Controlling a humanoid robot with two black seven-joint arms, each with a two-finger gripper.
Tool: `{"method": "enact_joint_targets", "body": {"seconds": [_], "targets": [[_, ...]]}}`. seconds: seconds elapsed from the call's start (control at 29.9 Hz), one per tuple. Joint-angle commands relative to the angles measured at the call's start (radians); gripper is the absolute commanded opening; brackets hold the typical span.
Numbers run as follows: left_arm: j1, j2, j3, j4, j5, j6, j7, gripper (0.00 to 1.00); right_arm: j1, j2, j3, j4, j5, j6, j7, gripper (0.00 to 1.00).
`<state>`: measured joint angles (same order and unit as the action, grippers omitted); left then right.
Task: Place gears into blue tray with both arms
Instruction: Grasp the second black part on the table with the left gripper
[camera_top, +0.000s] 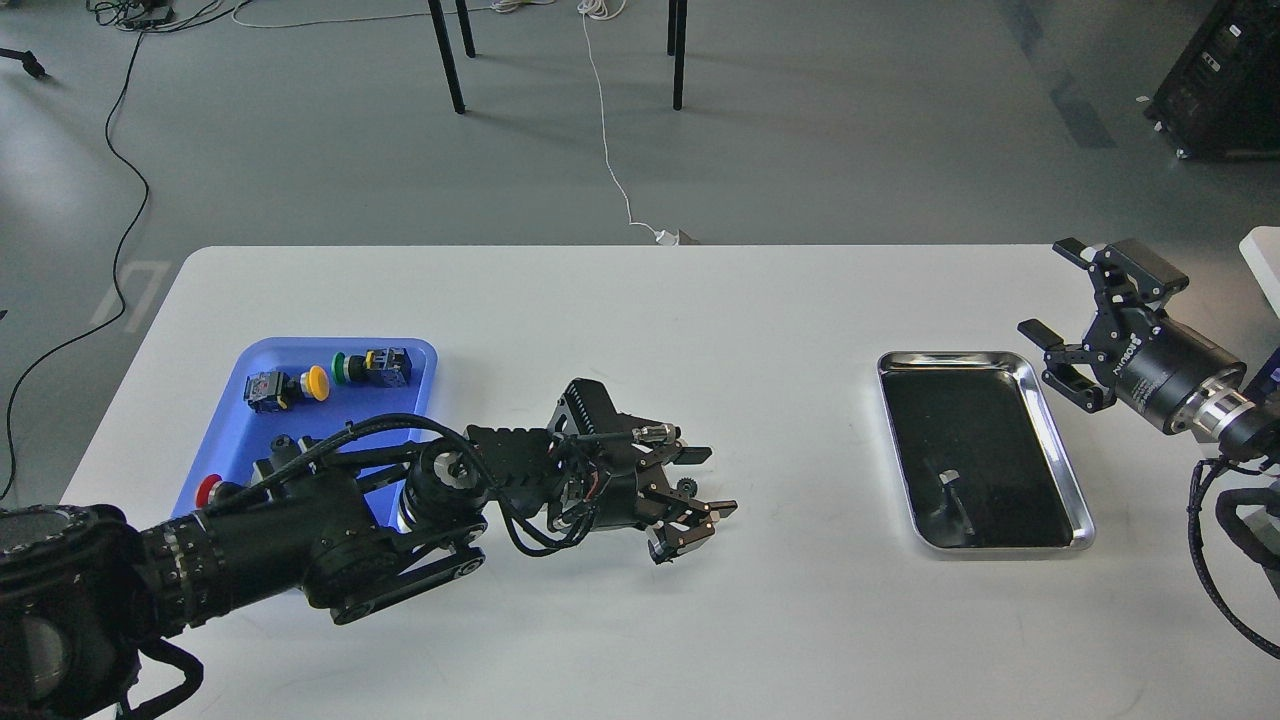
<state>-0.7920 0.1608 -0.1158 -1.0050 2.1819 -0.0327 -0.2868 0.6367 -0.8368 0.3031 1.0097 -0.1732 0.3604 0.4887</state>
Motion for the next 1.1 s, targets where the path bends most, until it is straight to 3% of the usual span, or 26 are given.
{"method": "enact_joint_targets", "body": {"seconds": [0.0, 0.17, 0.47, 0.87, 1.07], "targets": [[0.0, -0.018, 0.002, 0.026, 0.0, 0.001, 0.0, 0.52, 0.0, 0.002, -0.001, 0.003, -0.002, 0.0, 0.0, 0.97], [0.014, -0.015, 0.005, 0.043, 0.0, 0.001, 0.0, 0.52, 0.0, 0.001, 0.004, 0.01, -0.002, 0.0, 0.0, 0.97], [0.036, 0.005, -0.002, 0.049, 0.0, 0.004, -0.002, 0.4, 0.0, 0.001, 0.004, 0.012, -0.002, 0.002, 0.0, 0.97], [0.05, 0.023, -0.01, 0.046, 0.0, 0.005, -0.011, 0.1, 0.0, 0.002, 0.004, 0.012, -0.002, 0.002, 0.0, 0.97], [0.039, 0.109, -0.056, -0.033, 0.0, 0.04, -0.014, 0.1, 0.001, -0.001, 0.005, 0.01, -0.002, 0.002, 0.0, 0.97]]}}
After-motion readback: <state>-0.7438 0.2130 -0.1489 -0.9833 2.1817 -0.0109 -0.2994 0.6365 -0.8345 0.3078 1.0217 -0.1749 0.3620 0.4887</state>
